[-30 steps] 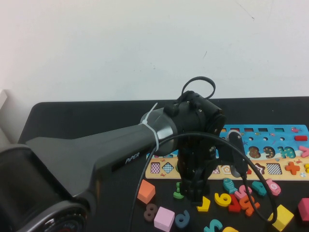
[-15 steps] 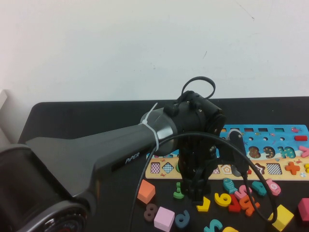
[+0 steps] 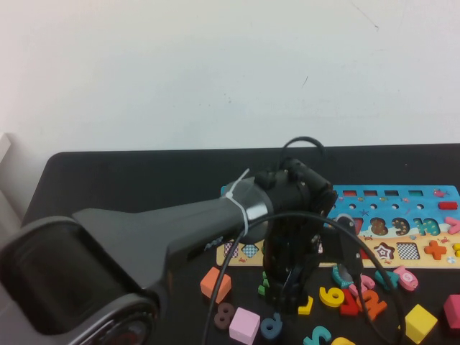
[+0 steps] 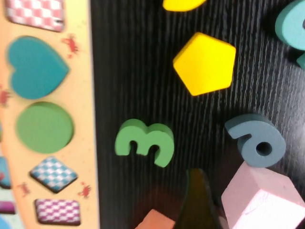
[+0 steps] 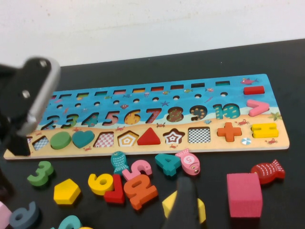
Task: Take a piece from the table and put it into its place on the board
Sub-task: Pick up the "Pentagon"
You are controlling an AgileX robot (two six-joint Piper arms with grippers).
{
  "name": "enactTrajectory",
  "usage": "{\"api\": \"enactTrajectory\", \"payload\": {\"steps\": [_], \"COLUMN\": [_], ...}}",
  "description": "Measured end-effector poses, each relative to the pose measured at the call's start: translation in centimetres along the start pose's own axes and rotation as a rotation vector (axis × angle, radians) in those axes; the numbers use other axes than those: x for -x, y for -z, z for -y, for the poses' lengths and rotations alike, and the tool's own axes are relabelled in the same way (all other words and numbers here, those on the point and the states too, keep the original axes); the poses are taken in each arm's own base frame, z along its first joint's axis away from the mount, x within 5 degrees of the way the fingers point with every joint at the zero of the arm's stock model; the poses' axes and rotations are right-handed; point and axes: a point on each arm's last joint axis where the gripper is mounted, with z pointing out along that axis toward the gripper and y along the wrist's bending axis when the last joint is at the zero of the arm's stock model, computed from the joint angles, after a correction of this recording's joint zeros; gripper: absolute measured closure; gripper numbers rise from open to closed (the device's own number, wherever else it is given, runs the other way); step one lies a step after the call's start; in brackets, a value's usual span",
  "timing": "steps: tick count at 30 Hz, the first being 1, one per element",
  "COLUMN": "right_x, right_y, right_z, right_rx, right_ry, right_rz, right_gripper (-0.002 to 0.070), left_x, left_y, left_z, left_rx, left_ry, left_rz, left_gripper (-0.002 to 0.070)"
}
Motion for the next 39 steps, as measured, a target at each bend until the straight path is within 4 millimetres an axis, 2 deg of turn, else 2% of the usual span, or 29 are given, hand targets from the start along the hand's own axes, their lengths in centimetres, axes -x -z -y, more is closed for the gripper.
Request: {"api": "enactTrajectory", "payload": {"steps": [5, 12, 19, 22, 27, 36, 39], "right_x": [0.0, 0.0, 0.0, 0.0, 0.0, 0.0, 0.0], "right_y": [0.0, 0.0, 0.0, 0.0, 0.0, 0.0, 0.0], "right_z": [0.0, 0.0, 0.0, 0.0, 0.0, 0.0, 0.0], "right_rx": [0.0, 0.0, 0.0, 0.0, 0.0, 0.0, 0.0], "right_ry": [0.0, 0.0, 0.0, 0.0, 0.0, 0.0, 0.0], "right_rz": [0.0, 0.0, 0.0, 0.0, 0.0, 0.0, 0.0], "right_gripper": [0.0084, 0.0083, 0.0083, 0.0083, 0.0083, 0.0083, 0.0083], "left_x": [-0.1, 0.6, 1.1, 1.1, 1.3, 1.9, 1.8], "left_y": [-1.4, -1.6, -2.7, -3.6, -4.7, -5.1, -5.9], "left_z": [0.1, -0.3, -0.5, -0.4, -0.6, -1.1, -0.9], "left_rx": [-0.015, 0.025, 0.037, 0.031, 0.046, 0.096, 0.081], "left_ry": [-0.006, 0.016, 0.037, 0.036, 0.036, 0.04, 0.04], "left_rz": [-0.028, 0.041, 0.089, 0.081, 0.1, 0.165, 0.146], "left_gripper": [0.0228, 0.0222, 0.0073, 0.005, 0.0043, 0.0043, 0.0043]}}
